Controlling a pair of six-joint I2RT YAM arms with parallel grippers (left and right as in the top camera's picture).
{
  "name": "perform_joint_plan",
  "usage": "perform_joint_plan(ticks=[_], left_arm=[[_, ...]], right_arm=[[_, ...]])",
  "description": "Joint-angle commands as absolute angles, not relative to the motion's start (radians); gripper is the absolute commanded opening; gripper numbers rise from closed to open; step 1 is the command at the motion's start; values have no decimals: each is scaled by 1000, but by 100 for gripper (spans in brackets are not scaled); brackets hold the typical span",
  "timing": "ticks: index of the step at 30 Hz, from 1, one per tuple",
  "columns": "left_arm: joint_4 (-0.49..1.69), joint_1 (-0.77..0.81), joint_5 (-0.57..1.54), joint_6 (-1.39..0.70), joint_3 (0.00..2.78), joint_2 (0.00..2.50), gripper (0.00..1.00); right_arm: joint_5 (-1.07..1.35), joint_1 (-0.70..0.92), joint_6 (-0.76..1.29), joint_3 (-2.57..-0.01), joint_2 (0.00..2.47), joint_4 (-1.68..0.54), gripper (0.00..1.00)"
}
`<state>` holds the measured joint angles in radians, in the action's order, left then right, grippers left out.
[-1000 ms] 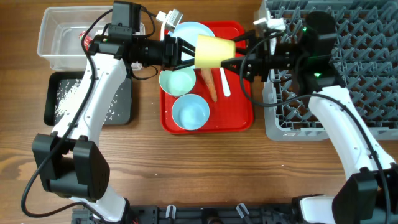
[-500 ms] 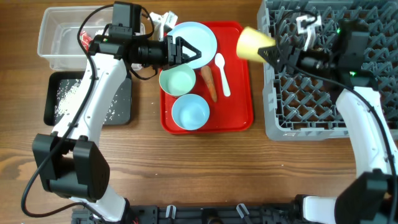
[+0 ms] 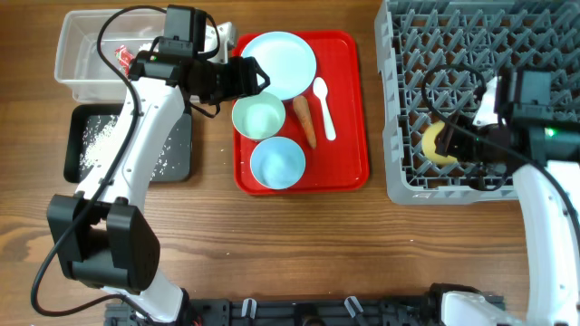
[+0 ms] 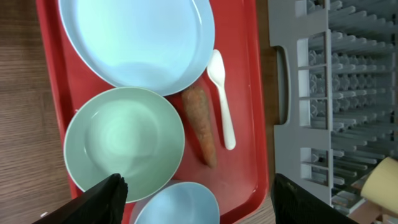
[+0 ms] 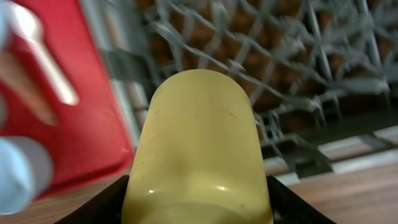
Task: Sort waste into correct bins and load items into the dishwasher rack
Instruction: 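Place the yellow cup into the grey dish rack with right gripper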
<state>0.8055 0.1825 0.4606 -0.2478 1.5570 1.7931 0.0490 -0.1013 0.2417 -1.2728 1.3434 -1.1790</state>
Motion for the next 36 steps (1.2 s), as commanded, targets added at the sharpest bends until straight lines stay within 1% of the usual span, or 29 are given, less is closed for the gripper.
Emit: perform_joint_plan(ticks=[1, 7, 10, 12, 13, 15, 17, 20, 26, 29, 33, 36], left_arm=[[805, 186, 428, -239, 1563, 1782, 76], [806, 186, 428, -239, 1563, 1782, 76], [810, 186, 428, -239, 1563, 1782, 76], [814, 186, 428, -239, 1563, 1782, 77], [816, 186, 428, -239, 1563, 1782, 77], [820, 186, 428, -239, 1563, 1782, 77], [824, 186, 428, -239, 1563, 1782, 77], [824, 186, 428, -239, 1563, 1782, 77], [826, 186, 428, -239, 1563, 1782, 77], [828, 186, 428, -239, 1563, 1782, 77], [828, 186, 428, -239, 1563, 1782, 77], [828, 186, 428, -239, 1563, 1782, 77]], right_arm=[[-36, -101, 270, -1282, 1434, -1206, 43], [-22, -93, 261, -1280, 1521, -1230, 43], [-22, -63, 262, -1280, 1543, -1224, 43], [-21, -43, 262, -1280, 1562, -1217, 50], [-21, -37, 262, -1280, 1568, -1215, 54], [-22, -30, 262, -1280, 1579, -1211, 67], [-22, -30, 262, -1280, 1581, -1203, 70], [-13, -30, 263, -1281, 1579, -1182, 72], [9, -30, 235, -1325, 1570, -1176, 72], [9, -30, 227, -1405, 1562, -1207, 72], [15, -30, 190, -1556, 1557, -1267, 77], [101, -30, 144, -1641, 1557, -1275, 78]])
